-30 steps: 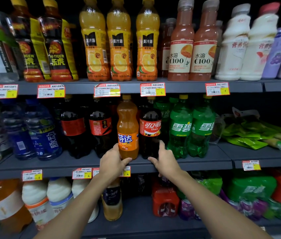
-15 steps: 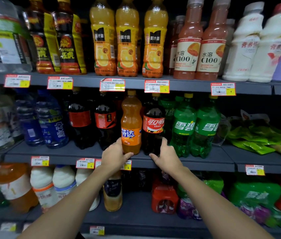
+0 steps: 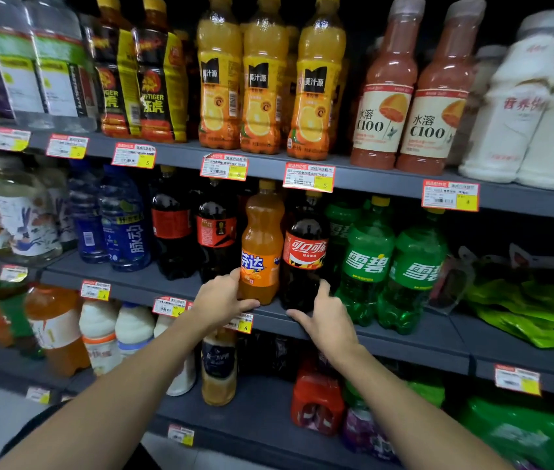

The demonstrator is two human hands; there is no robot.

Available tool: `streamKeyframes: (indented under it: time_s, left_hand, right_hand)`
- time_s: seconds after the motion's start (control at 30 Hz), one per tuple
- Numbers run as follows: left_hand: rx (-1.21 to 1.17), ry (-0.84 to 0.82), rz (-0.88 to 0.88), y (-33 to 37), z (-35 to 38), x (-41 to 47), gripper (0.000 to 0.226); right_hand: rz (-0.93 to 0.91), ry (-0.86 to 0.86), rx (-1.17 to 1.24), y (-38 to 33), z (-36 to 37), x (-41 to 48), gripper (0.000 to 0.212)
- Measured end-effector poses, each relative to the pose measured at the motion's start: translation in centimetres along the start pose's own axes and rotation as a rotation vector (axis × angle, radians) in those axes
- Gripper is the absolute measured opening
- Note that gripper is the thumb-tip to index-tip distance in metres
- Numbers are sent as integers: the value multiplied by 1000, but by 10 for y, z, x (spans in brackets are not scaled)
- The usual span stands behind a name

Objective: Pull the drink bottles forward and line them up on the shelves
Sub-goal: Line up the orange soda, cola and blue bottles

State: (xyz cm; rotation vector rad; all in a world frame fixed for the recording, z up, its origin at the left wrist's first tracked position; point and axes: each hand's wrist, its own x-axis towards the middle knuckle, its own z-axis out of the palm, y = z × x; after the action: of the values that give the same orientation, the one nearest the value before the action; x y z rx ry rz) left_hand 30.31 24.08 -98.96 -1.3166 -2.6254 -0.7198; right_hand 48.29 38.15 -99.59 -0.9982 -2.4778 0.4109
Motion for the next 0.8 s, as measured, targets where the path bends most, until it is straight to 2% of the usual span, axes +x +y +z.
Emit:
streamKeyframes:
  time_s: [0.2,0.4,0.47,0.53,0.63,0.73,0.8]
  left_hand:
    - [0,32,50,-8,0,2,68]
    - [33,41,137,-22,0,8,73]
    - [17,56,194,-31,-1,8,79]
    - [-18,85,248,-44,-5,5,81]
    - [-116,169,268,-70,-13,5,57]
    - [-221,322,219,-97,-21,2,28]
    - [-278,399,164,-115,-26,0,21]
  right_hand:
    - [23,35,-10,0,9,1,91]
    - [90,42,15,2,12,-1,99]
    - [116,138,48,-2,17,-8,98]
    - [144,330,136,-11,27,-18,89]
    - [167,576,184,-40,45,-28,64]
    - [126,611,218,-83,64,-30,43]
    - [77,617,246,-114,79,-29,34]
